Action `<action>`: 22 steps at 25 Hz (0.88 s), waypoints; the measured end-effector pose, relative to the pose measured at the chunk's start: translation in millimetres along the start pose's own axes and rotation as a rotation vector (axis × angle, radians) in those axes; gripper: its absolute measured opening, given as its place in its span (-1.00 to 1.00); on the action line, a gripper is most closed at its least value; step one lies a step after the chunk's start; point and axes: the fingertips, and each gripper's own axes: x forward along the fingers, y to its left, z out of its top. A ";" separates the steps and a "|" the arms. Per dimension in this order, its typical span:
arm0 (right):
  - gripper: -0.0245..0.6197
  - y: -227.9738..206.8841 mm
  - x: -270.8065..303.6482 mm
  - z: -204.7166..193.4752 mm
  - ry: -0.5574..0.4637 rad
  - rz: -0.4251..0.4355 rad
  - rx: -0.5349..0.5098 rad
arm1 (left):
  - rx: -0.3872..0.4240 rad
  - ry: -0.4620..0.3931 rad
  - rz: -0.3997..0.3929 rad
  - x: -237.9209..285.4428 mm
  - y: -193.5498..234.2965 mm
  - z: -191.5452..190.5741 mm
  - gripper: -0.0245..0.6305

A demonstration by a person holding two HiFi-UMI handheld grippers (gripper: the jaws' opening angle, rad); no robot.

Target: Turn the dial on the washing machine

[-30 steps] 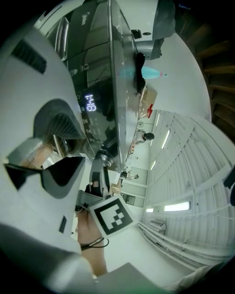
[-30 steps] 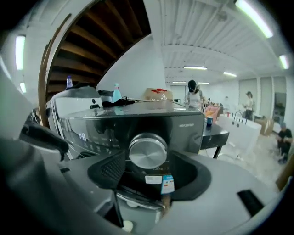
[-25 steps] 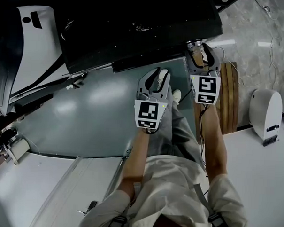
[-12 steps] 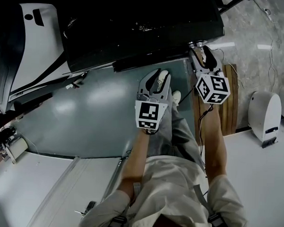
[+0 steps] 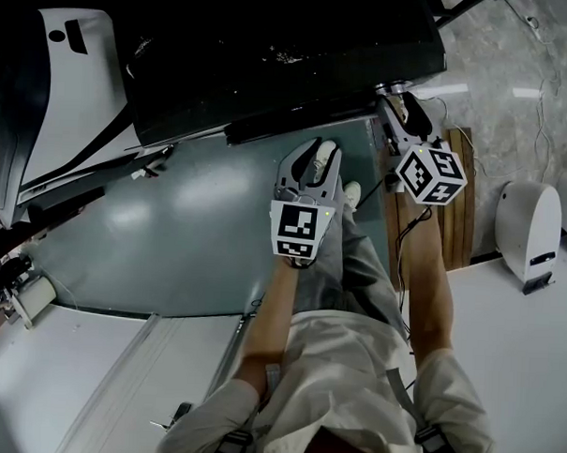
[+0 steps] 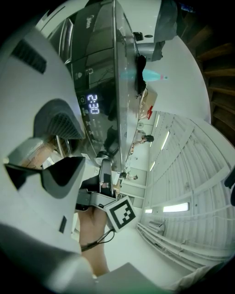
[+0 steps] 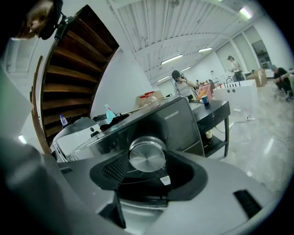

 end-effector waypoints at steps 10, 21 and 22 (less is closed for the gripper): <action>-0.13 -3.1 0.0 0.6 -0.032 0.045 0.193 | -0.005 0.004 -0.006 1.0 -2.4 -1.2 -0.54; -0.13 -7.3 0.3 -1.4 -0.074 0.090 0.405 | -0.009 0.008 -0.004 2.7 -2.3 -5.8 -0.54; -0.13 -7.2 0.3 -1.5 -0.076 0.093 0.419 | -0.010 0.008 -0.004 2.8 -2.6 -5.9 -0.54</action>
